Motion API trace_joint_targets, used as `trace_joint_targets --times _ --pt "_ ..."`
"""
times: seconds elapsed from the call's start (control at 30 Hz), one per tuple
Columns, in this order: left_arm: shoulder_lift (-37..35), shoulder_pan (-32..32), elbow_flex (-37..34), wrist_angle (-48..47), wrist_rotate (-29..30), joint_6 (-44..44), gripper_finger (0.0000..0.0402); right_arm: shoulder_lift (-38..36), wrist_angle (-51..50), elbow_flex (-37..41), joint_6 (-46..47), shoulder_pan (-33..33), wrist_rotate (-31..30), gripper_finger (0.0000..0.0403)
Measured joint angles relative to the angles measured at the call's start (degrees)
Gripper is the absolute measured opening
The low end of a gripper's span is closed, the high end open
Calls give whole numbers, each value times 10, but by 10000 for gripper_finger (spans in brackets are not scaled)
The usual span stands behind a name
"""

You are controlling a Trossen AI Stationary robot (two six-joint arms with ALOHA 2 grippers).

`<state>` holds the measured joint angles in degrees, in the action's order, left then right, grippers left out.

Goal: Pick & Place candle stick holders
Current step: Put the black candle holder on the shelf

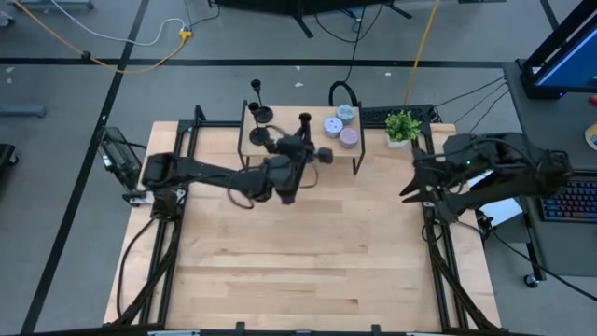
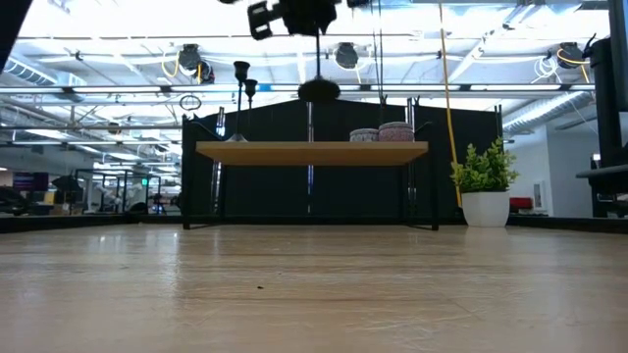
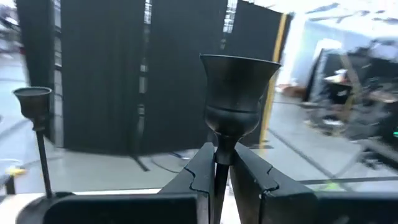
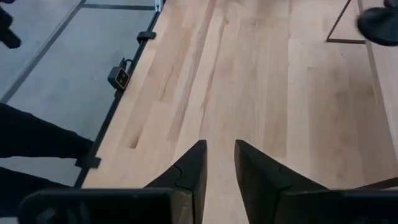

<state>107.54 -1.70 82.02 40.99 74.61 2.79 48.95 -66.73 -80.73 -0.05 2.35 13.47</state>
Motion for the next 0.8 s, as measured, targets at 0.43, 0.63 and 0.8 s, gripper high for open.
trace_joint_targets --times 0.43,0.63,0.8 --pt "125 77 167 -41 65 145 33 -37 1 30 -22 0 0 73" --pt "125 109 168 -109 80 104 33 -39 1 30 -16 0 0 73" --pt "123 140 168 -172 32 18 33 -39 1 30 -11 0 0 73"
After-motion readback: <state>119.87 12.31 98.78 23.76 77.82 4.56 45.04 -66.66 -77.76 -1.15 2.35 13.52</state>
